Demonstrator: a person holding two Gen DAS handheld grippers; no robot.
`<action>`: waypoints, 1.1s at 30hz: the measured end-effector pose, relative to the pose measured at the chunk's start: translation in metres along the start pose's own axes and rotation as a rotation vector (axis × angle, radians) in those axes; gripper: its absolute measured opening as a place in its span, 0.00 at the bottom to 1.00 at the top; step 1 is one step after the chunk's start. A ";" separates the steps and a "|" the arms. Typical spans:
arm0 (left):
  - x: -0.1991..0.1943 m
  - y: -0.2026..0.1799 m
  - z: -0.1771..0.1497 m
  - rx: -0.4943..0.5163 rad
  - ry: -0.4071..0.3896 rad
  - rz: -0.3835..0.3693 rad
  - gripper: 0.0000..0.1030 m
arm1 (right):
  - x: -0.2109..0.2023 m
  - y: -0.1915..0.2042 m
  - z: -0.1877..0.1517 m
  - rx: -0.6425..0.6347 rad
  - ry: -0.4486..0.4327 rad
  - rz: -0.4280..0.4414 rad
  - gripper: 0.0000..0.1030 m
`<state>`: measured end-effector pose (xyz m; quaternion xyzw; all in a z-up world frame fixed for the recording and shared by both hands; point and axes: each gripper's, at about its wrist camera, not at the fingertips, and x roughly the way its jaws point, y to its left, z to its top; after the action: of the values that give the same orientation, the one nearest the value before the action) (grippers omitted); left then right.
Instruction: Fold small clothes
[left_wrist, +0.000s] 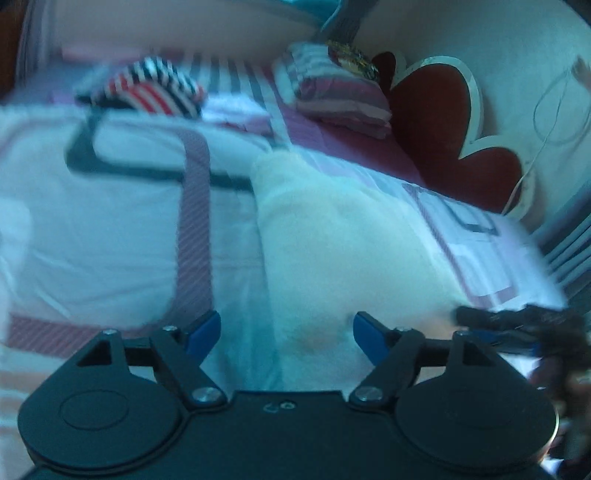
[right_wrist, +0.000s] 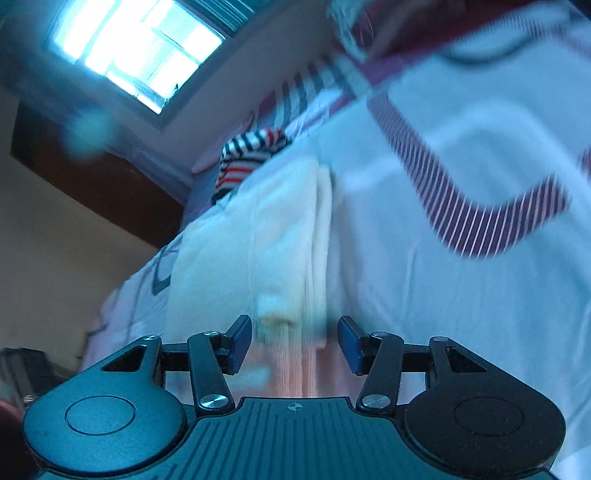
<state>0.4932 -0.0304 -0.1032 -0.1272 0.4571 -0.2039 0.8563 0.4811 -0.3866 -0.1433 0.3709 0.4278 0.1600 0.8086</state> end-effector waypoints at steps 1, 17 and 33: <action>0.005 0.002 0.001 -0.016 0.014 -0.019 0.69 | 0.002 -0.004 -0.002 0.020 0.006 0.013 0.50; 0.039 -0.013 0.016 -0.038 0.060 -0.054 0.68 | 0.022 0.012 0.000 -0.111 0.014 0.087 0.51; -0.005 -0.077 0.013 0.210 -0.077 0.183 0.29 | 0.029 0.101 -0.037 -0.436 -0.111 -0.134 0.31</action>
<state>0.4835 -0.0958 -0.0619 -0.0024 0.4095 -0.1668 0.8969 0.4735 -0.2848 -0.0990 0.1664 0.3615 0.1738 0.9008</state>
